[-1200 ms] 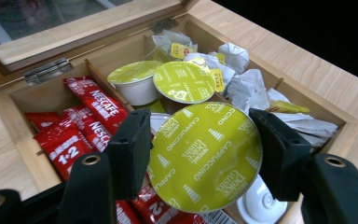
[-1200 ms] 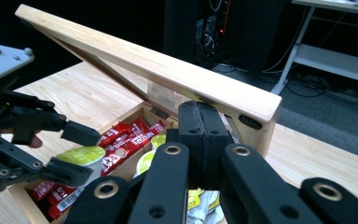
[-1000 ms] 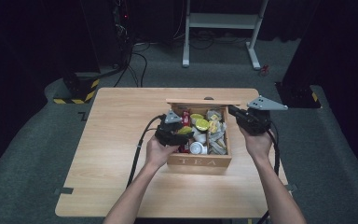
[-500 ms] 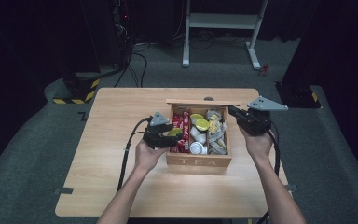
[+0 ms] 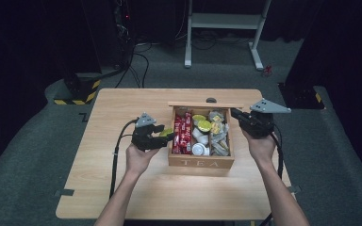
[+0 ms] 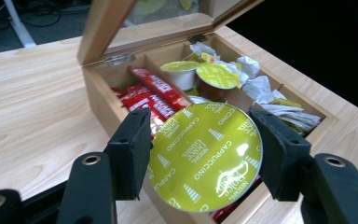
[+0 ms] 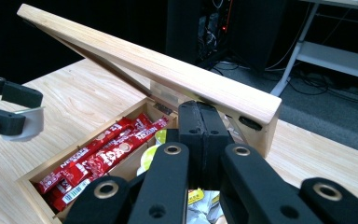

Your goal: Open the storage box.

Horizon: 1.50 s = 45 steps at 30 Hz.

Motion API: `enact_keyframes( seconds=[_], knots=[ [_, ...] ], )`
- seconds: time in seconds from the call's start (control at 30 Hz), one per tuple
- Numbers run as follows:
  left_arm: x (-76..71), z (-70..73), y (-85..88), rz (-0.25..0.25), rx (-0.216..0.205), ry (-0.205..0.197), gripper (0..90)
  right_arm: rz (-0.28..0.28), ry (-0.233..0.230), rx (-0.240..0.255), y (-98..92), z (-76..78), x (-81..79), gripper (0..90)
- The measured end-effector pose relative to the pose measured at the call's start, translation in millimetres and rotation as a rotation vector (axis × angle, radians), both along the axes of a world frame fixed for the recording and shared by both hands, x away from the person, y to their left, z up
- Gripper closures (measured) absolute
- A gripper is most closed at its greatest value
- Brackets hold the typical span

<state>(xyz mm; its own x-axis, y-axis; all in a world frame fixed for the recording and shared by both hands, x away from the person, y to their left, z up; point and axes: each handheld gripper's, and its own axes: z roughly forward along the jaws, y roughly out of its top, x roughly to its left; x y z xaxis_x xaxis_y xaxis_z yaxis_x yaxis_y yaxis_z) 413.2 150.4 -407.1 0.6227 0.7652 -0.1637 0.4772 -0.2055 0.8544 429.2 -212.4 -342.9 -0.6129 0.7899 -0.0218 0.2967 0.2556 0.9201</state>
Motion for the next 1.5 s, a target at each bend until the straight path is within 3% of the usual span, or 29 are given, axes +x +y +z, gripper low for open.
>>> enact_keyframes(
  seconds=[0.47, 0.87, 1.5],
  knots=[
    [-7.9, 4.5, 26.1, 0.048, -0.002, -0.021, 41.7, 0.002, 0.005, -0.001, 0.0, -2.0, -1.7, 89.9],
    [-10.2, -3.1, 46.0, 0.098, 0.004, -0.019, 41.7, 0.008, 0.016, 0.003, -2.5, -6.6, -5.3, 89.9],
    [-19.4, -20.2, 73.0, 0.183, 0.066, -0.008, 41.7, 0.017, 0.026, 0.008, -4.0, -14.4, -11.9, 89.9]
  ],
)
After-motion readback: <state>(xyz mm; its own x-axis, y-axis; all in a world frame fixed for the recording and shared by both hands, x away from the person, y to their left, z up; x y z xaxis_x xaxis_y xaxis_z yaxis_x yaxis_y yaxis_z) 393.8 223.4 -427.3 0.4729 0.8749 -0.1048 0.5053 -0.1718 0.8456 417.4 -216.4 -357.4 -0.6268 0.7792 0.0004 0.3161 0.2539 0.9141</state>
